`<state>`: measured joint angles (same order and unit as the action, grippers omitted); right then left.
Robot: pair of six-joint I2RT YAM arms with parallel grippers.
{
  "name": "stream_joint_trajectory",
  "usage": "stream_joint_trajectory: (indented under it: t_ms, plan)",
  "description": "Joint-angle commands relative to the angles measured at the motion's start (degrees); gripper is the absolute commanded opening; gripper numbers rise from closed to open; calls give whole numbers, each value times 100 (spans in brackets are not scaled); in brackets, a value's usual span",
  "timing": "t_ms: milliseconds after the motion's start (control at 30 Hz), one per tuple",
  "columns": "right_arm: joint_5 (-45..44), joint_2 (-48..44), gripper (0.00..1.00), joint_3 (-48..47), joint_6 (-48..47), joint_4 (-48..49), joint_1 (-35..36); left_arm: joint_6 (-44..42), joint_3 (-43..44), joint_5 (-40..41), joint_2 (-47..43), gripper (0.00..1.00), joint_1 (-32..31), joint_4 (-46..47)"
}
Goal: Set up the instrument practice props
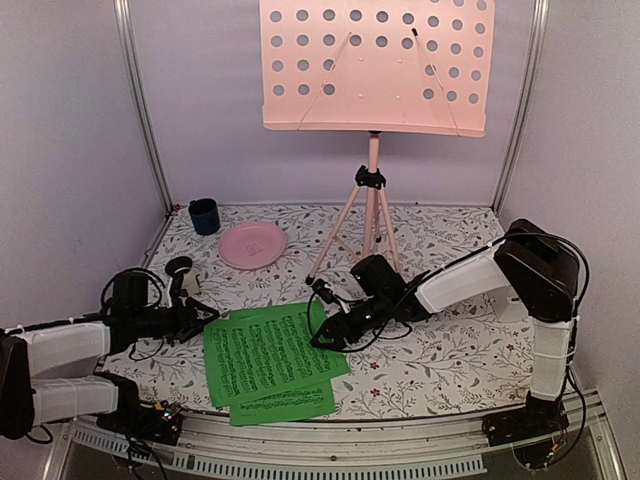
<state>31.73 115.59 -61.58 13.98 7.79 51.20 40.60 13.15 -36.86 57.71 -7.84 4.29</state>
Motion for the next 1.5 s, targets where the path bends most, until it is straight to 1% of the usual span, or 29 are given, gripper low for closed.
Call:
stream_joint_trajectory:
  t_ms: [0,167,267,333,400,567,633,700,833,967,1067,1167,1267,1367,1467]
  plan:
    - [-233,297,64,38,-62,-463,-29,-45,108,-10,108,58,-117,252]
    - [-254,265,63,23,-87,-487,-31,-292,289,16,590,58,-131,101]
    - [-255,230,63,16,-114,-511,-33,-531,457,167,918,58,-135,-156]
    - [-262,199,63,12,-140,-528,-48,-568,463,236,1050,56,-132,-139]
    - [-261,153,62,11,-144,-542,-49,-599,474,257,1135,50,-151,-116]
    - [-192,-35,62,6,-141,-501,-48,-727,581,381,1170,29,-276,-151]
    - [-187,-200,63,40,-145,-440,-49,-814,661,492,1181,17,-375,-233]
    - [-180,-435,64,97,-128,-332,-48,-987,758,555,1114,1,-520,-320]
    - [-150,-1106,70,442,-31,130,-100,-1233,1025,838,675,0,-971,-569]
    - [-13,-2011,79,1245,173,1064,-304,-1523,1347,1144,164,0,-1660,-775]
    - [64,-2643,87,1809,201,1513,-491,-1839,1573,1087,-243,0,-1983,-941]
    - [47,-3241,92,2241,32,1637,-651,-1945,1730,974,-691,0,-2273,-930]
    - [-97,-3870,95,2692,-355,1693,-735,-2209,1927,1050,-996,0,-2774,-1067]
    - [-310,-4512,100,3237,-631,1942,-823,-2502,2258,927,-1056,0,-2990,-1370]
    - [-305,-4933,99,3574,-777,2108,-943,-2804,2650,638,-1030,0,-3154,-1594]
